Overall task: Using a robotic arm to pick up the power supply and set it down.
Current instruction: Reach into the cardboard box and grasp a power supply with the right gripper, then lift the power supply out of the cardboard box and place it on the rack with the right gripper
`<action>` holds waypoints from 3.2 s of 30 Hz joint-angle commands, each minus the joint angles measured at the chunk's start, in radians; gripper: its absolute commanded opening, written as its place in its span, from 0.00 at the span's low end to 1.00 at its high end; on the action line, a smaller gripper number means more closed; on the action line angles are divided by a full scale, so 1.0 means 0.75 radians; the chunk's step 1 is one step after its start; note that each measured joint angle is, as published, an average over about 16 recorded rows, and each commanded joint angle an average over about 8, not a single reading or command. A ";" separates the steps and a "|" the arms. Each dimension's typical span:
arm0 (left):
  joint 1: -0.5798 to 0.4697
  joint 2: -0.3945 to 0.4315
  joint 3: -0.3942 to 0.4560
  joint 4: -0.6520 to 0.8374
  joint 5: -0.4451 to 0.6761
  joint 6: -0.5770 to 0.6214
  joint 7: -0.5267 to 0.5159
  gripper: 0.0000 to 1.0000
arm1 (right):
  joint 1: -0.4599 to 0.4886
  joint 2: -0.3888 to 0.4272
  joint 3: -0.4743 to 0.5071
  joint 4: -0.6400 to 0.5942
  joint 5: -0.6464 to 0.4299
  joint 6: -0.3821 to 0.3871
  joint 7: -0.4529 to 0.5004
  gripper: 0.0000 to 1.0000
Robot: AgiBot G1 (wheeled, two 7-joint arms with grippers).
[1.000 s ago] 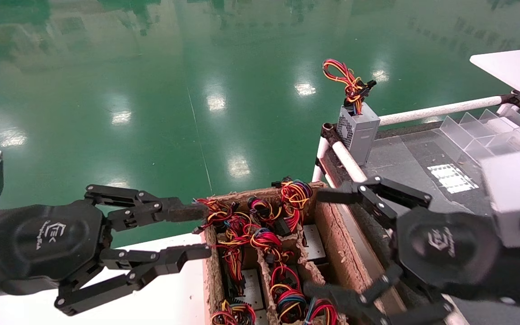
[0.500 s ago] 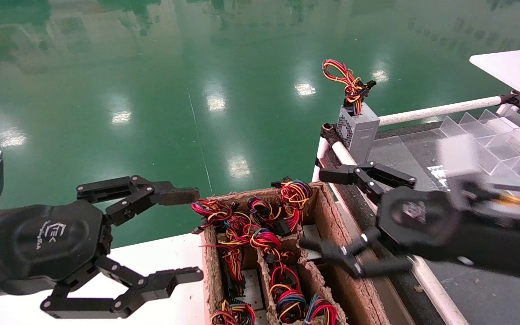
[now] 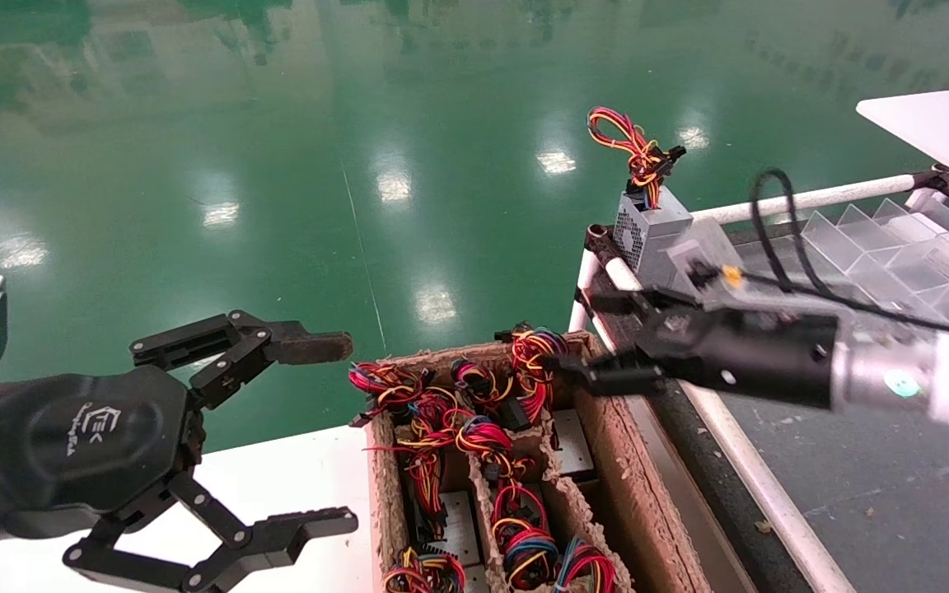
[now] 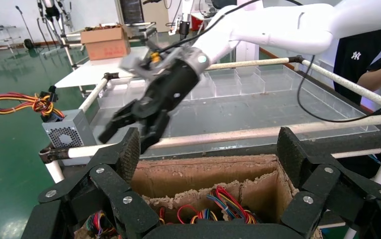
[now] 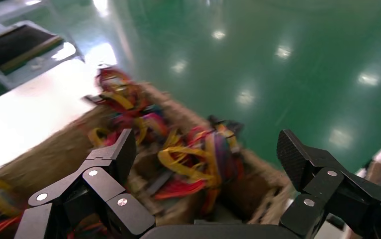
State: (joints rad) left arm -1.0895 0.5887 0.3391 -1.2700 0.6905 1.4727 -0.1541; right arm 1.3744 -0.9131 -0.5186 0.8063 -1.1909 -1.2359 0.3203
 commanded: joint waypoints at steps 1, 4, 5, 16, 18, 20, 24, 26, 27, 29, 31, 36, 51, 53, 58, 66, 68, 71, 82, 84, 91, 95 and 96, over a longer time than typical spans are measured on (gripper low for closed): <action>0.000 0.000 0.000 0.000 0.000 0.000 0.000 1.00 | 0.056 -0.045 -0.029 -0.090 -0.053 0.021 0.023 0.56; 0.000 0.000 0.000 0.000 0.000 0.000 0.000 1.00 | 0.099 -0.098 -0.046 -0.196 -0.072 0.007 -0.012 0.18; 0.000 0.000 0.000 0.000 0.000 0.000 0.000 1.00 | 0.110 -0.115 -0.051 -0.230 -0.077 0.002 -0.028 0.06; 0.000 0.000 0.000 0.000 0.000 0.000 0.000 1.00 | 0.139 -0.201 -0.048 -0.444 -0.068 -0.026 -0.205 0.00; 0.000 0.000 0.000 0.000 0.000 0.000 0.000 1.00 | 0.132 -0.203 -0.046 -0.454 -0.063 -0.033 -0.231 0.00; 0.000 0.000 0.001 0.000 0.000 0.000 0.000 1.00 | 0.124 -0.205 -0.045 -0.459 -0.062 -0.033 -0.254 0.00; 0.000 0.000 0.001 0.000 0.000 0.000 0.000 1.00 | 0.112 -0.207 -0.044 -0.464 -0.066 -0.019 -0.290 0.00; 0.000 0.000 0.001 0.000 0.000 0.000 0.000 1.00 | 0.106 -0.207 -0.043 -0.462 -0.068 -0.010 -0.305 0.00; 0.000 0.000 0.001 0.000 0.000 0.000 0.000 1.00 | 0.103 -0.206 -0.043 -0.460 -0.068 -0.006 -0.312 0.00; 0.000 0.000 0.001 0.000 0.000 0.000 0.000 1.00 | 0.095 -0.203 -0.040 -0.454 -0.067 0.002 -0.324 0.00; 0.000 0.000 0.001 0.000 -0.001 0.000 0.000 1.00 | 0.086 -0.199 -0.037 -0.448 -0.065 0.008 -0.333 0.00; 0.000 0.000 0.001 0.000 -0.001 0.000 0.000 1.00 | 0.067 -0.192 -0.030 -0.435 -0.058 0.021 -0.345 0.00; 0.000 0.000 0.001 0.000 -0.001 0.000 0.001 1.00 | 0.029 -0.155 0.010 -0.381 -0.004 0.027 -0.353 0.00; 0.000 -0.001 0.001 0.000 -0.001 -0.001 0.001 1.00 | 0.026 -0.138 0.021 -0.361 0.014 0.014 -0.347 0.00; 0.000 -0.001 0.001 0.000 -0.001 -0.001 0.001 1.00 | 0.019 -0.082 0.056 -0.285 0.067 -0.021 -0.326 0.00; 0.000 -0.001 0.002 0.000 -0.001 -0.001 0.001 1.00 | 0.018 0.025 0.133 -0.118 0.161 -0.023 -0.267 0.00; 0.000 -0.001 0.002 0.000 -0.001 -0.001 0.001 1.00 | 0.030 0.044 0.151 -0.077 0.177 -0.007 -0.254 0.00; 0.000 -0.001 0.002 0.000 -0.001 -0.001 0.001 1.00 | 0.060 0.061 0.175 -0.030 0.192 0.026 -0.237 0.00; -0.001 -0.001 0.002 0.000 -0.001 -0.001 0.001 1.00 | 0.315 -0.009 0.200 -0.148 0.184 0.089 -0.230 0.00; -0.001 -0.001 0.002 0.000 -0.001 -0.001 0.001 1.00 | 0.374 -0.034 0.198 -0.205 0.173 0.096 -0.253 0.00; -0.001 -0.001 0.002 0.000 -0.002 -0.001 0.001 1.00 | 0.561 -0.106 0.196 -0.413 0.124 0.144 -0.401 0.00; -0.001 -0.001 0.002 0.000 -0.002 -0.001 0.001 1.00 | 0.647 -0.125 0.200 -0.528 0.106 0.175 -0.491 0.00; -0.001 -0.001 0.002 0.000 -0.002 -0.001 0.001 1.00 | 0.666 -0.127 0.202 -0.554 0.103 0.183 -0.512 0.00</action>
State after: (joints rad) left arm -1.0900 0.5880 0.3408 -1.2700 0.6893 1.4720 -0.1532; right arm 1.8704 -1.0020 -0.3655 0.3936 -1.1107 -1.0942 -0.0626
